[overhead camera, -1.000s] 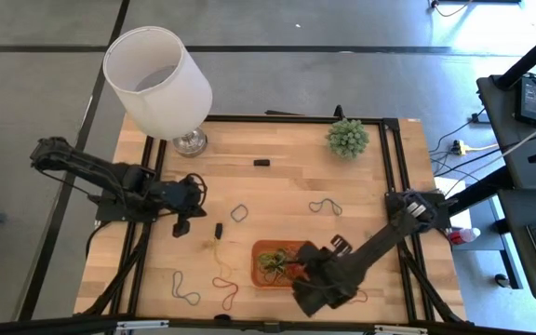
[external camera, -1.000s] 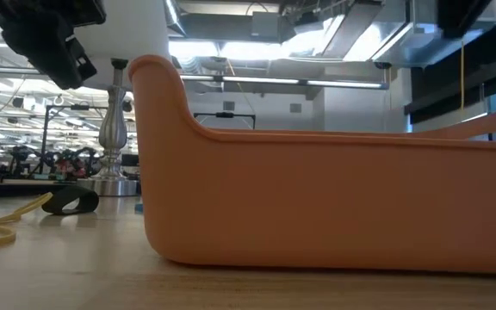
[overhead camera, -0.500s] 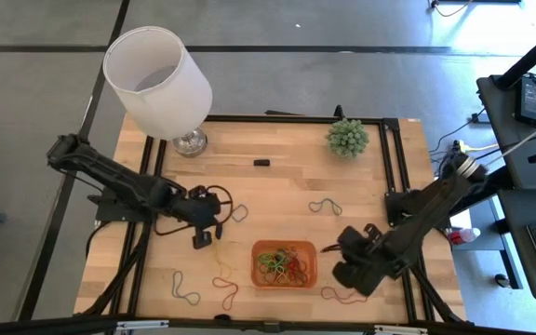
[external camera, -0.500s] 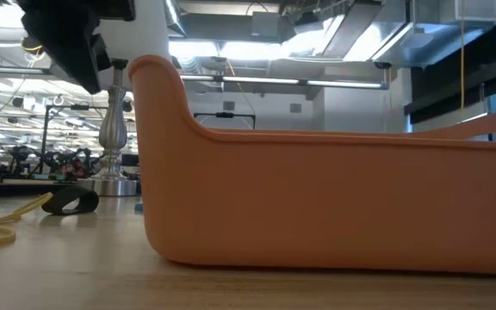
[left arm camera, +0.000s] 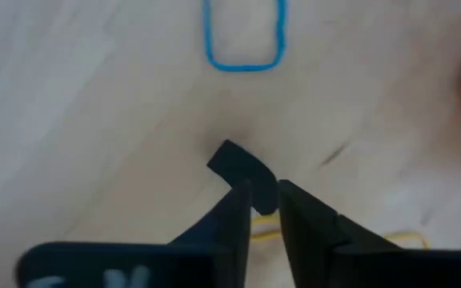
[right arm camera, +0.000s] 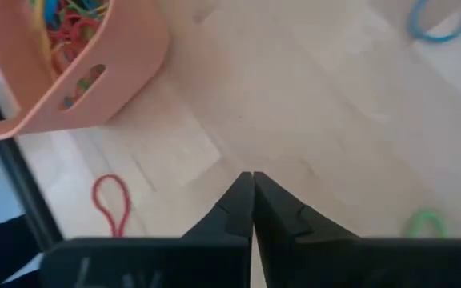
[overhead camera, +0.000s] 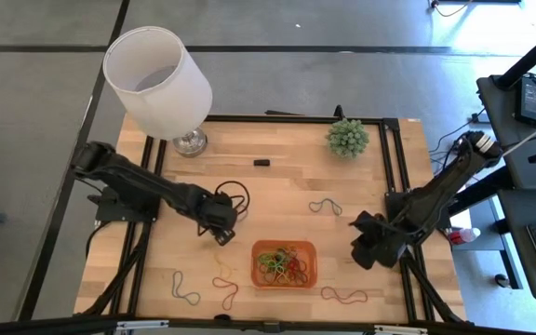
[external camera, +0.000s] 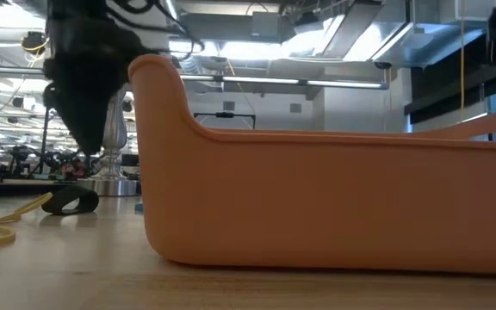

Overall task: Pick and place rubber bands into bin
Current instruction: Put the black rubber band into the orange bin

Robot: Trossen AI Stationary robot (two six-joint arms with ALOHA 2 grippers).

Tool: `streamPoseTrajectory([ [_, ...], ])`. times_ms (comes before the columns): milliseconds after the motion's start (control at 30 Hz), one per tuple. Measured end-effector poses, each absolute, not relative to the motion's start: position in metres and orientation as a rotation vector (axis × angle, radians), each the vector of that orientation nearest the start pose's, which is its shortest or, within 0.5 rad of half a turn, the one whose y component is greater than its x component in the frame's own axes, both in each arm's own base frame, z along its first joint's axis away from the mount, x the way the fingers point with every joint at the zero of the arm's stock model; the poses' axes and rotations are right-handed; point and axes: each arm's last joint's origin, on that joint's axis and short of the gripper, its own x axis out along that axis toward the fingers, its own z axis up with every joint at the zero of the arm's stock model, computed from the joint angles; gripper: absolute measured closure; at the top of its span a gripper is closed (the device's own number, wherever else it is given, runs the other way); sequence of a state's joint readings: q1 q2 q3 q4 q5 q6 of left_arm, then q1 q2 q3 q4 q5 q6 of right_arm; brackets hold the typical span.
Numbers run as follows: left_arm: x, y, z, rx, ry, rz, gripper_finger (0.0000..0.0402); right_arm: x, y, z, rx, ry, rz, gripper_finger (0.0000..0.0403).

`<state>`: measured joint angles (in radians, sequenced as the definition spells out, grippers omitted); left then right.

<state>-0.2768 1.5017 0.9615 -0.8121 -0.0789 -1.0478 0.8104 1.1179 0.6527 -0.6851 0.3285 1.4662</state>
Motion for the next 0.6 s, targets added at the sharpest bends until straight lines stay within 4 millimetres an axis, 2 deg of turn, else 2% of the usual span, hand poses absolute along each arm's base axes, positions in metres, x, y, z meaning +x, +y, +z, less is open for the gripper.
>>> streamPoseTrajectory([
  [167,0.260,-0.070,0.185,-0.740,1.256,0.654,0.0289,0.132,0.128,0.190,0.696,1.028,-0.305,0.0389],
  [300,0.264,-0.070,0.172,-0.791,1.283,0.747,0.0264,0.129,0.130,0.188,0.669,1.039,-0.287,0.0389],
  [467,0.268,-0.071,0.155,-0.792,1.323,0.798,0.0260,0.128,0.131,0.187,0.642,1.043,-0.267,0.0389],
  [600,0.275,-0.074,0.147,-0.834,1.332,0.757,0.0283,0.128,0.131,0.187,0.638,1.044,-0.265,0.0389],
])
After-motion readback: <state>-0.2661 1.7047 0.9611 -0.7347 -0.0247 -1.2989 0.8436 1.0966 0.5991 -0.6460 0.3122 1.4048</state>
